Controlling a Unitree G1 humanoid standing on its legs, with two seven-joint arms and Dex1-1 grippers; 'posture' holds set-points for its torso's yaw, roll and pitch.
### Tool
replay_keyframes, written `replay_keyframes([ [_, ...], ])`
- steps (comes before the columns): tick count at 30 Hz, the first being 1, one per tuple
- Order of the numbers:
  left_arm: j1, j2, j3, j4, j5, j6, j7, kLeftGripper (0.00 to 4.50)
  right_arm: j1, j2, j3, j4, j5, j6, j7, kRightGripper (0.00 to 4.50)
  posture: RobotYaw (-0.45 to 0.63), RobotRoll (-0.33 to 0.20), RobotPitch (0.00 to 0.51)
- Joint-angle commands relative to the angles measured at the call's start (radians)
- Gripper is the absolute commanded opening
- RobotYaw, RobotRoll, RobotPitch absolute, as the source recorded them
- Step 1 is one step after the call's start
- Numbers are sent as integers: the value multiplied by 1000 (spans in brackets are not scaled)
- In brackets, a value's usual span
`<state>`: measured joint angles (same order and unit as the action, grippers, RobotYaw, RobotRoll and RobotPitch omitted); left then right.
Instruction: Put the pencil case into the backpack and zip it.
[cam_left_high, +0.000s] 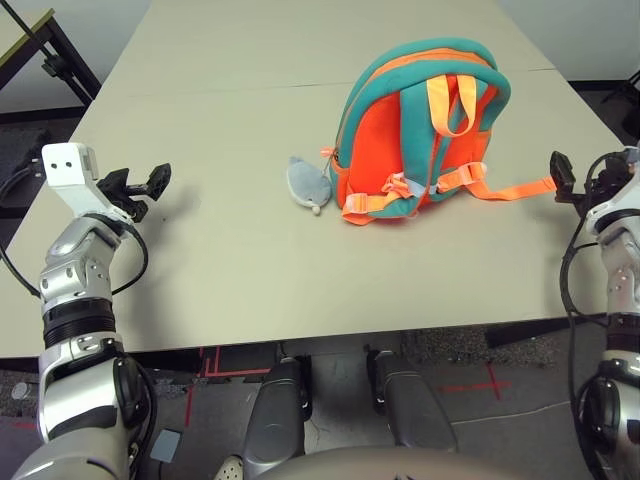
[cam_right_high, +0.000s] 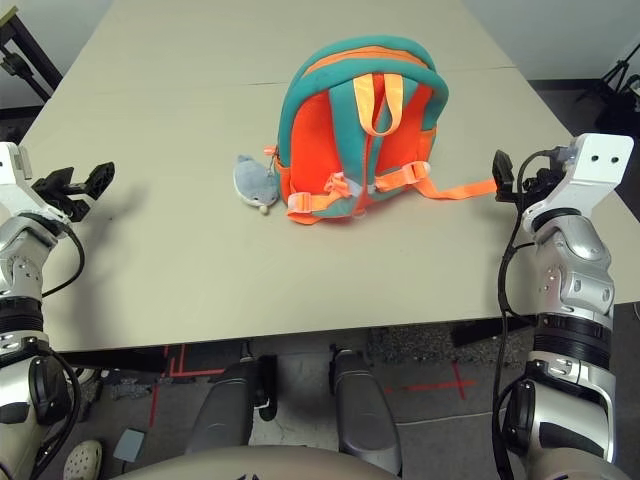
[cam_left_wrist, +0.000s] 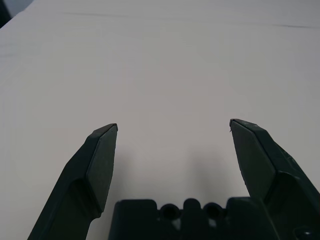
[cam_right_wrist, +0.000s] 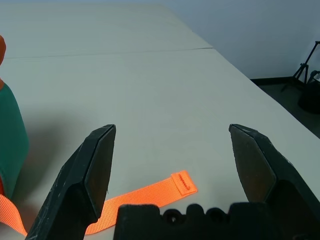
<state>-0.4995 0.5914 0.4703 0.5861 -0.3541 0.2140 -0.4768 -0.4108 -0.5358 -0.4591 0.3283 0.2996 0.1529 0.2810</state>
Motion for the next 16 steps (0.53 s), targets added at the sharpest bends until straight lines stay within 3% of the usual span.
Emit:
replay_keyframes([
  [1,9,-8,13,34,-4,-28,27,4500,8,-2,-14,28,8,-19,-3,4472,-117,0,199],
  [16,2,9,5,101,-3,-53,26,4500,21,-5,-10,34,13,-15,-2,4472,-127,0,221],
])
